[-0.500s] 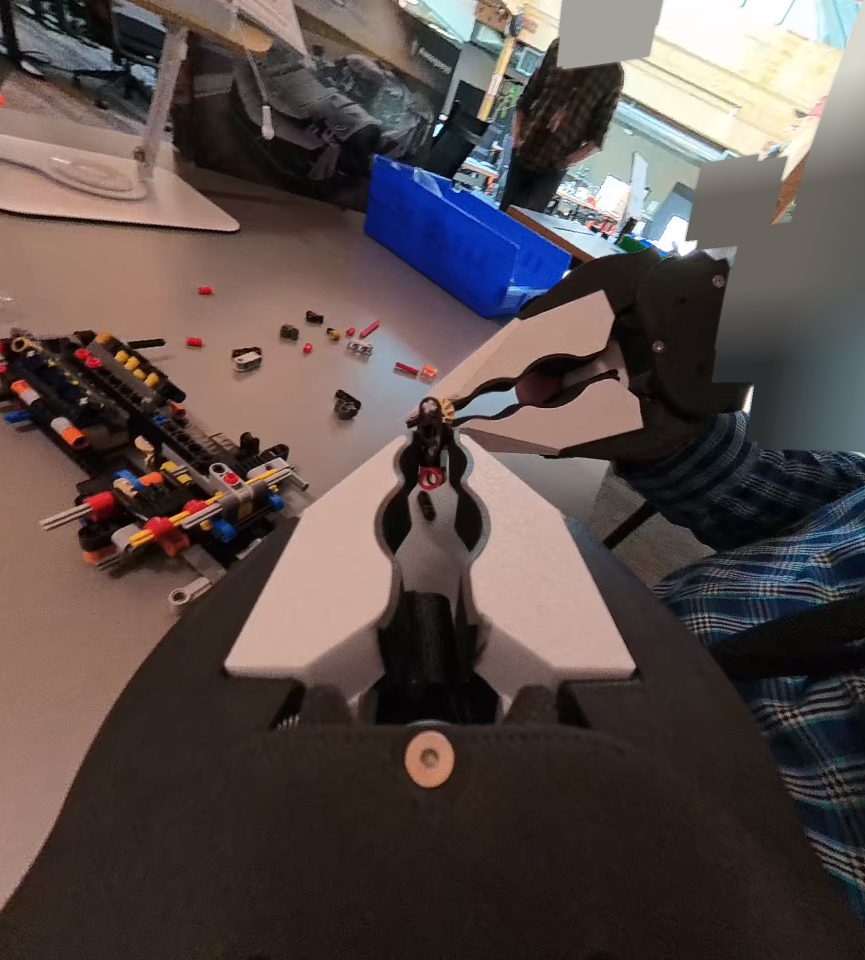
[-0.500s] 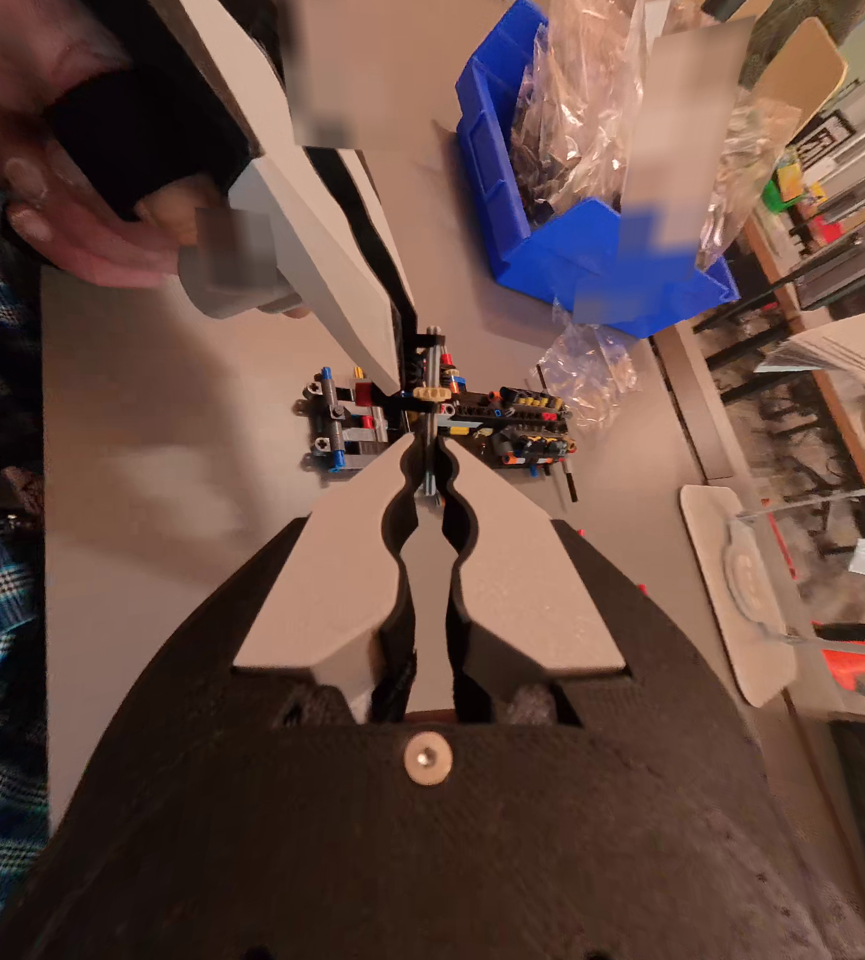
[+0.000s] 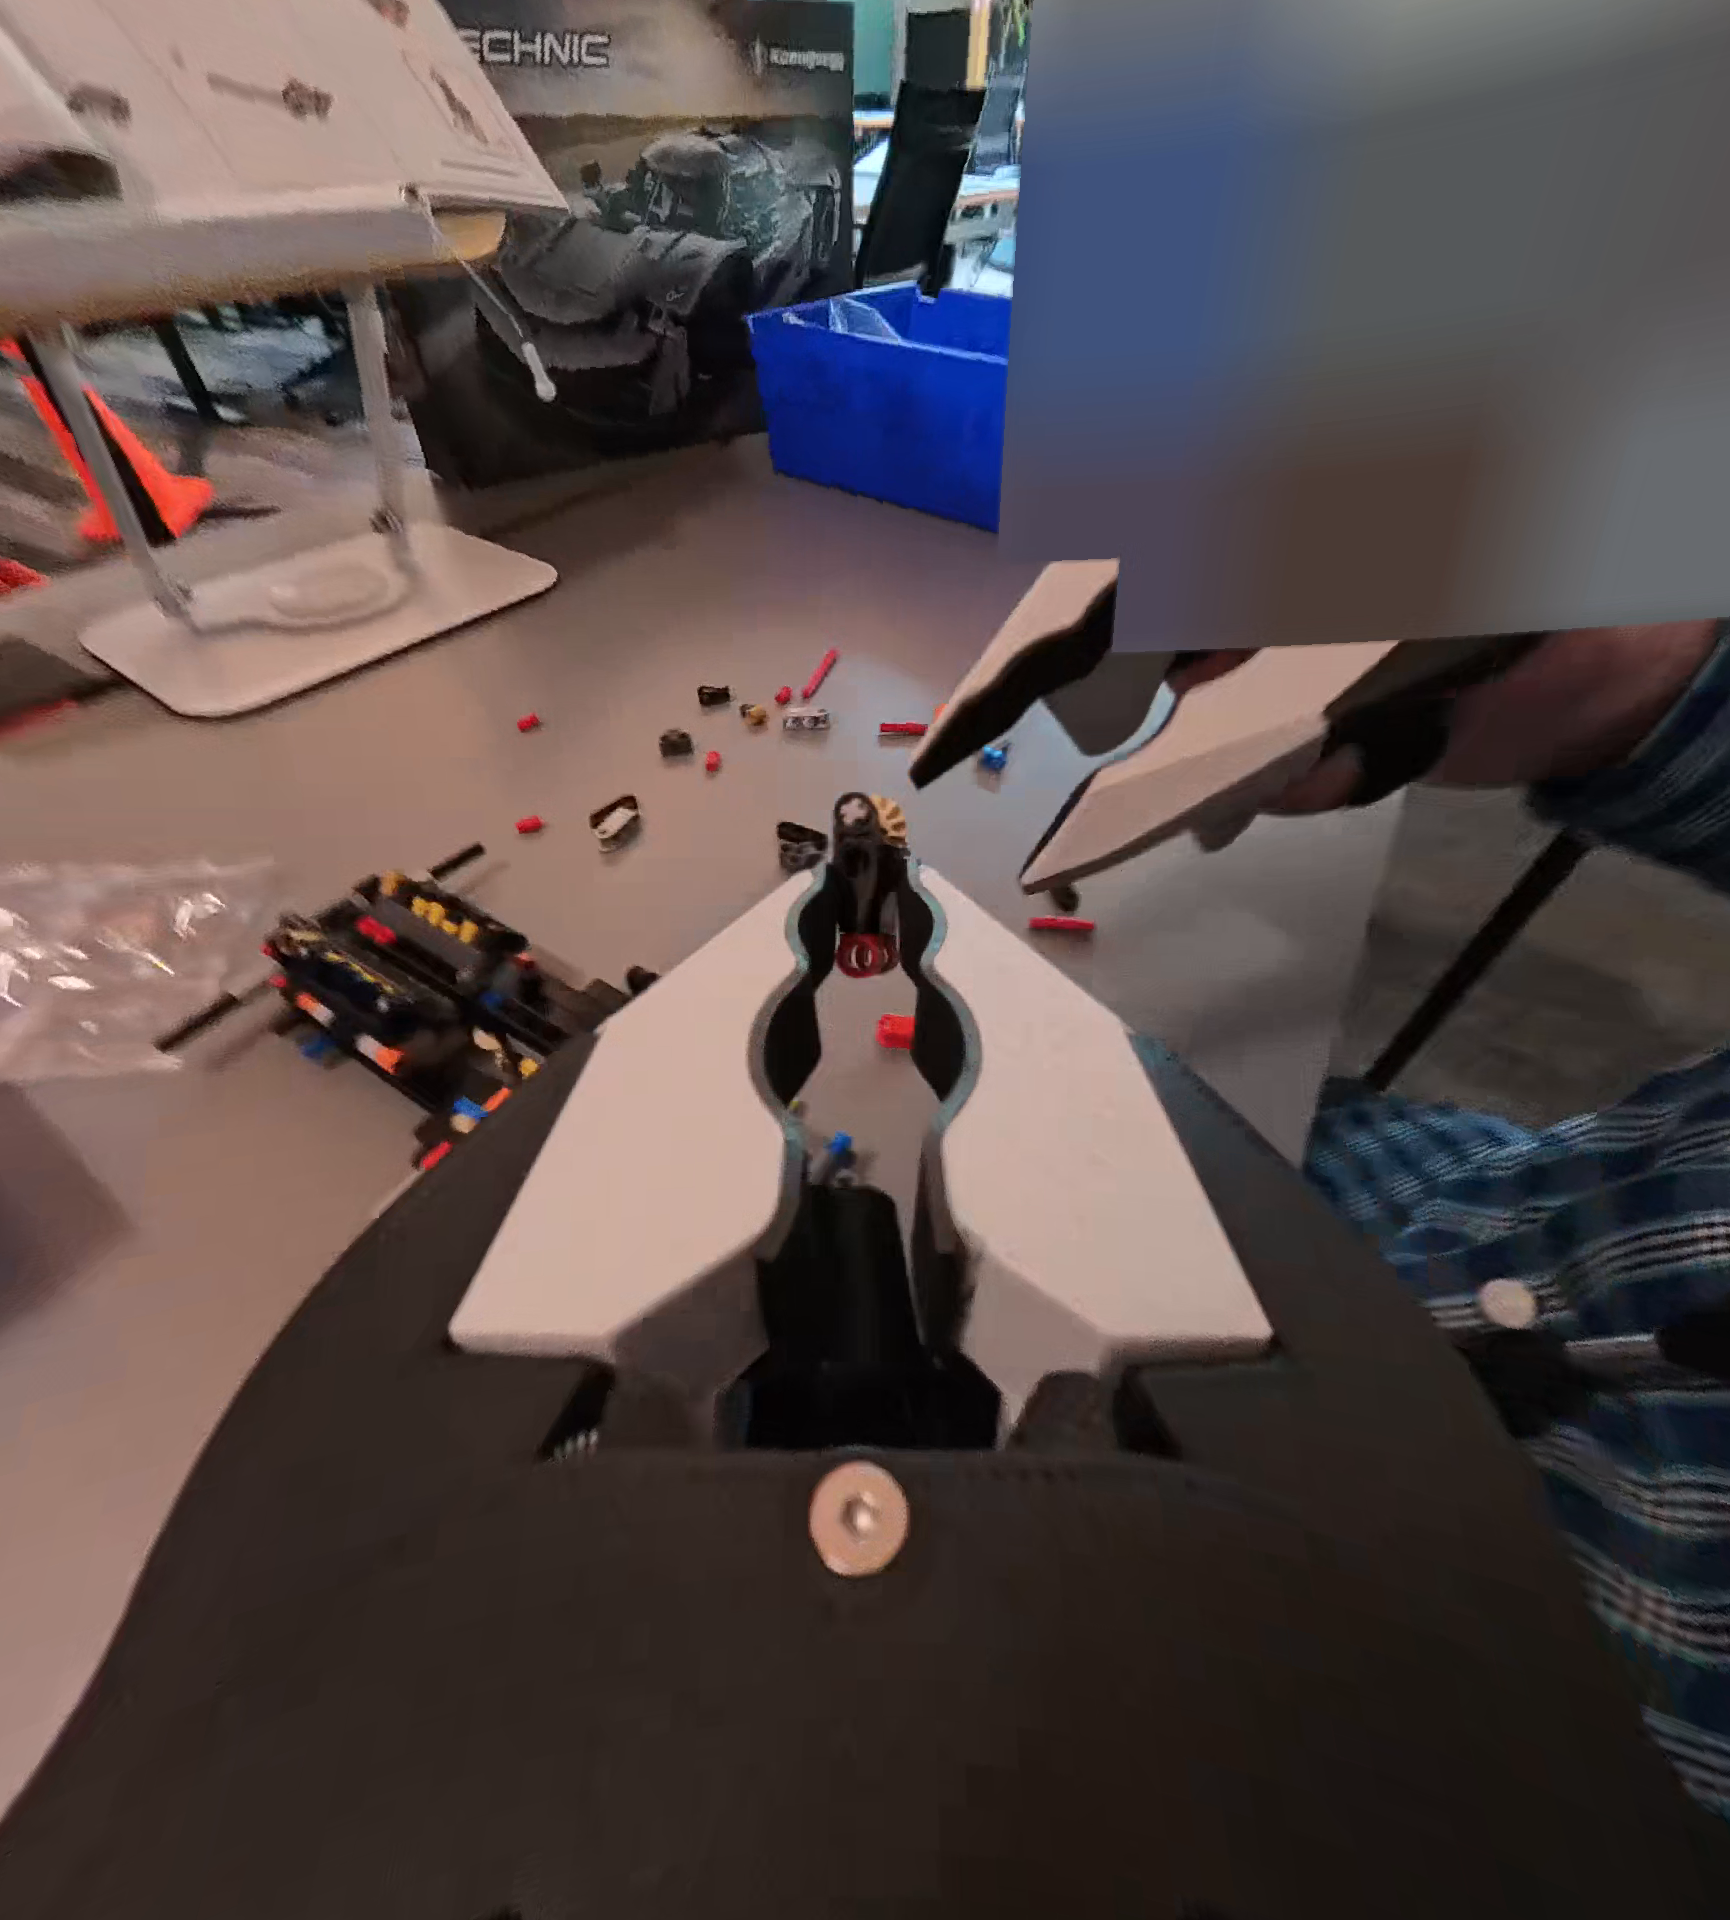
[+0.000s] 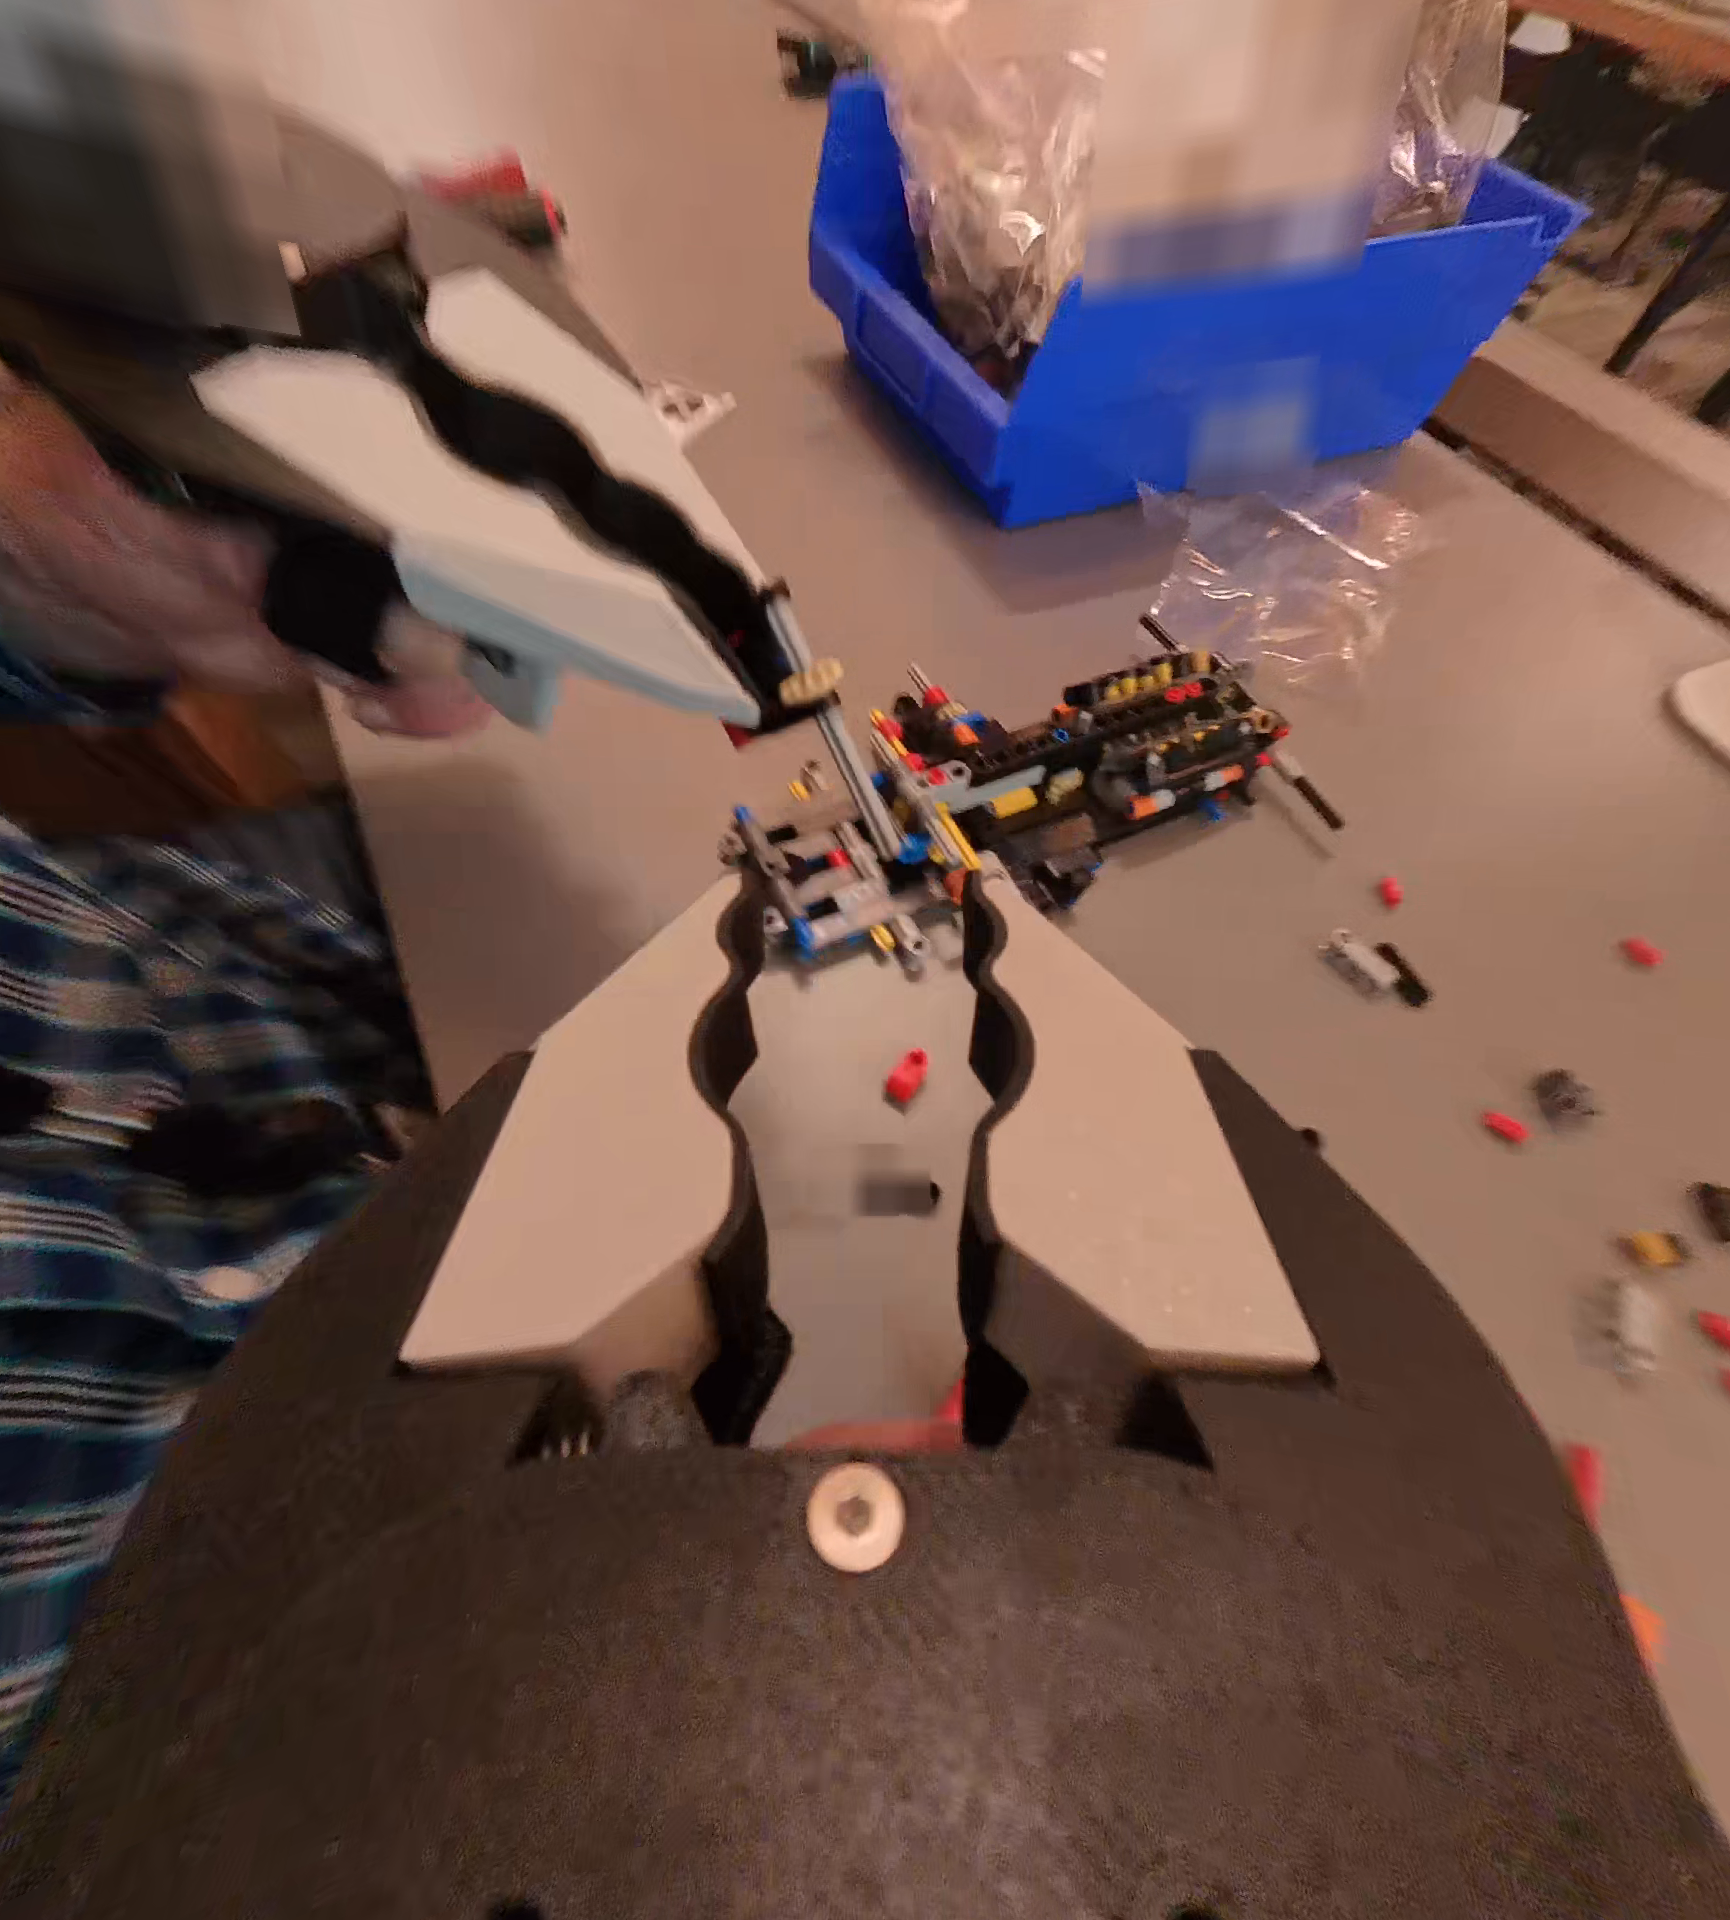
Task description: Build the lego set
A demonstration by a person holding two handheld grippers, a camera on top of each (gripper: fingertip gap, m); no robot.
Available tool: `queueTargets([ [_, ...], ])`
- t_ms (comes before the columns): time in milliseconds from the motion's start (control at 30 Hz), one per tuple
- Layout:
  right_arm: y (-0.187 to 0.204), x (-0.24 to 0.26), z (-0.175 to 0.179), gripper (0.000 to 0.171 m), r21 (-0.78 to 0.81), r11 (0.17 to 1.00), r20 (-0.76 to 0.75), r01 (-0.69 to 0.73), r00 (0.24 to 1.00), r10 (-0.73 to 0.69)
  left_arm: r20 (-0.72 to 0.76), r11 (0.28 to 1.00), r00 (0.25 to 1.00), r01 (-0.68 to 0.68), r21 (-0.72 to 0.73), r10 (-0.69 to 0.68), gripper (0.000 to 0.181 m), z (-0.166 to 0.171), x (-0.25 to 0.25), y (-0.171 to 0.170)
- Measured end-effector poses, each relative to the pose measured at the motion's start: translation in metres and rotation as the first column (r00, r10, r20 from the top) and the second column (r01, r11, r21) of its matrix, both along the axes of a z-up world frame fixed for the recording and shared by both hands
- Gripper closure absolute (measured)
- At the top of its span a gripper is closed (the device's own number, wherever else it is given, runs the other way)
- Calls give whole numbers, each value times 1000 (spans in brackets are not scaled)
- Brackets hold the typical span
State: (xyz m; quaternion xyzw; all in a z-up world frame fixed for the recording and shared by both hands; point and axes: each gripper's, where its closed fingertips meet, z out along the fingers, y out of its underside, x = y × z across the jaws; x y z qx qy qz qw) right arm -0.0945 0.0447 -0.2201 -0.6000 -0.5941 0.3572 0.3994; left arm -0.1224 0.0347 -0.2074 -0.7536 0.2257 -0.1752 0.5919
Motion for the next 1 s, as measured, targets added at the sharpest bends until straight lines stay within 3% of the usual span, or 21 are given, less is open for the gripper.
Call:
queueTargets([
  [67, -3, -3, 6, 143, -26, 1000, -31, -13, 999, 13, -69, 999, 997, 22, 31, -20, 170, -1, 6, 2],
  [267, 5, -4, -7, 171, 313, 949, 88, -24, 996, -4, 8, 987, 987, 162, -1, -162, 170, 2, 29, 4],
  [500, 24, 15, -8, 171, 404, 914, 89, 31, 993, -74, -5, 974, 975, 224, -27, -224, 170, 1, 47, 19],
  [1000, 45, 45, -12, 171, 482, 872, 91, 87, 985, -149, 202, 957, 951, 261, -126, -233, 171, -5, 71, 37],
])
